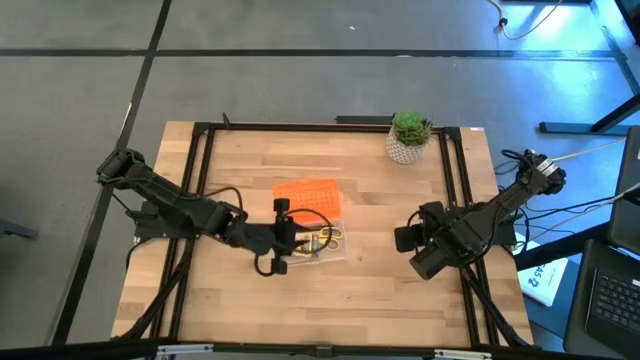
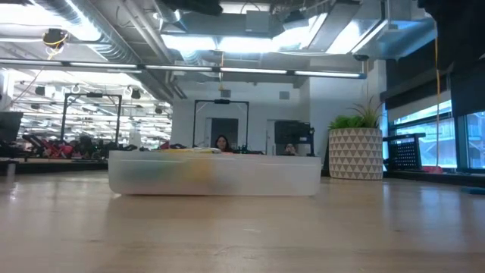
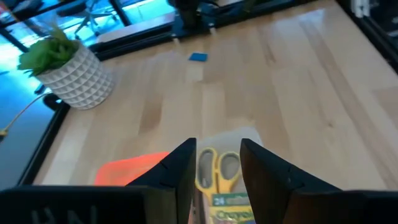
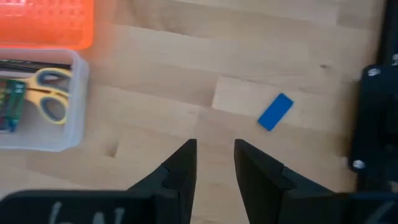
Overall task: Pack school essentials
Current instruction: Put the blue eraser into the supply box
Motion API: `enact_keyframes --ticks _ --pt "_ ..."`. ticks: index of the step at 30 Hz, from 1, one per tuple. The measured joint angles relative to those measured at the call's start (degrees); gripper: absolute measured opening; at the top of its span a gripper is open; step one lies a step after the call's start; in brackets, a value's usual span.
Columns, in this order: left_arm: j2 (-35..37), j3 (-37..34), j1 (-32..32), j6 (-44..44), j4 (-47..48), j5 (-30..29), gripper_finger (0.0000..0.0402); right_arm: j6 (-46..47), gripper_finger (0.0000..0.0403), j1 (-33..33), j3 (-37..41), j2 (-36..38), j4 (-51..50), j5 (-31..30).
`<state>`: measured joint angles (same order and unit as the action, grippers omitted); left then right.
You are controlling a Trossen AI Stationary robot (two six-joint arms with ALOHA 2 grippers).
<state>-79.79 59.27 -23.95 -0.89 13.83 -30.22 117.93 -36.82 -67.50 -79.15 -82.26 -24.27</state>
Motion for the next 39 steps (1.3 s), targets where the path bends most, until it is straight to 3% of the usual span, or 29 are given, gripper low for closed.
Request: enact_keyframes --ticks 21,25,33,39 --pt "0.0 0.0 4.4 0.0 -0.6 -0.3 0.0118 -0.4 0.011 0.0 0.4 0.0 3.0 0.1" --pt "0.0 0.0 4.4 -0.1 -0.6 -0.3 0.0118 0.3 0.011 0.0 0.4 0.0 3.0 3.9" --pt "0.0 0.0 4.4 -0.1 -0.6 -0.3 0.0118 17.5 0.011 0.0 0.4 0.0 2.6 6.3" --pt "0.0 0.0 4.4 -0.1 -0.6 -0.3 0.0118 23.5 0.011 0.0 0.4 0.0 2.3 7.8"
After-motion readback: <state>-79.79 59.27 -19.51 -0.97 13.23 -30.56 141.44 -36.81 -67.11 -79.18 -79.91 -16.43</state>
